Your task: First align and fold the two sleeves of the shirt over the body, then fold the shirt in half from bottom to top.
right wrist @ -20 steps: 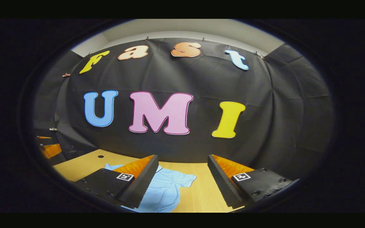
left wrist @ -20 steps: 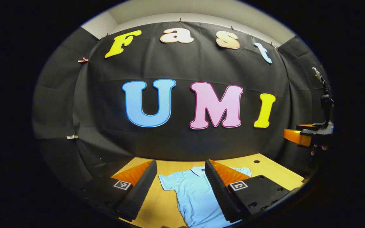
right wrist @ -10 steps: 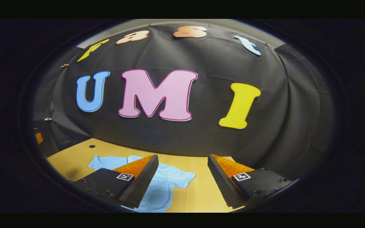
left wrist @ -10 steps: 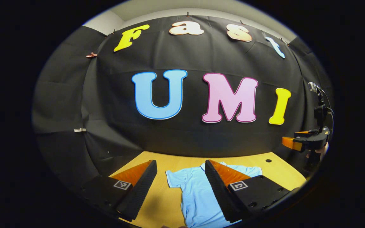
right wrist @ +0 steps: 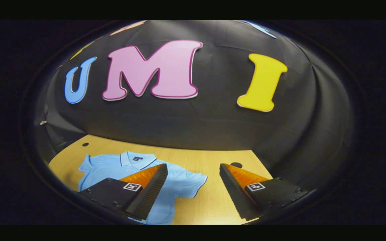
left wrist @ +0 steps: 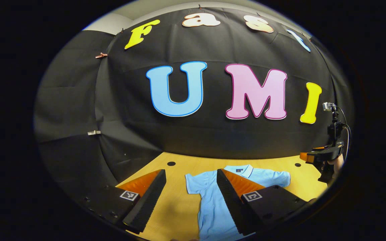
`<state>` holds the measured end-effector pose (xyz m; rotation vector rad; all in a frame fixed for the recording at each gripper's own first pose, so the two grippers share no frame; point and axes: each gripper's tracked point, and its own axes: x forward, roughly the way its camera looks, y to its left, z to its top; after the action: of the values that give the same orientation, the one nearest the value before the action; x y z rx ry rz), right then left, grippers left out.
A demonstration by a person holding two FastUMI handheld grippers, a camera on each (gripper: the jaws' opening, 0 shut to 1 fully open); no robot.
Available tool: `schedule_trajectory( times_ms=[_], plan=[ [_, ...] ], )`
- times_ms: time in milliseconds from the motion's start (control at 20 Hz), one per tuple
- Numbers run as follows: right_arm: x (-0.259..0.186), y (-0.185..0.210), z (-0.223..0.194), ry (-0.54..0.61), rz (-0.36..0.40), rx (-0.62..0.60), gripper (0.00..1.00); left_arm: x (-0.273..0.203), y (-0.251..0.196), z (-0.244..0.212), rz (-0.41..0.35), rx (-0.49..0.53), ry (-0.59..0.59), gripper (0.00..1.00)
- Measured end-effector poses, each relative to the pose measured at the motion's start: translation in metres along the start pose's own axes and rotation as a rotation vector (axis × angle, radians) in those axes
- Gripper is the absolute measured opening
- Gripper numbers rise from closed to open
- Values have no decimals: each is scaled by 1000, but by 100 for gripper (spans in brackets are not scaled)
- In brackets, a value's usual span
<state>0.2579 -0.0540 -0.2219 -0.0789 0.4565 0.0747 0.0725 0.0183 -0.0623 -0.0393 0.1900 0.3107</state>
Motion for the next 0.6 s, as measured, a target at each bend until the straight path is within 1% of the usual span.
schedule_trajectory(
  times_ms=[250,450,600],
  plan=[
    [52,-9,-50,133,-9,15,98,11,-3,-12,32,7,45,97],
    [85,-14,-85,218,-17,30,98,24,-13,-22,32,21,73,97],
    [102,-18,-113,287,-23,31,96,31,-25,-30,16,13,90,97]
  ],
)
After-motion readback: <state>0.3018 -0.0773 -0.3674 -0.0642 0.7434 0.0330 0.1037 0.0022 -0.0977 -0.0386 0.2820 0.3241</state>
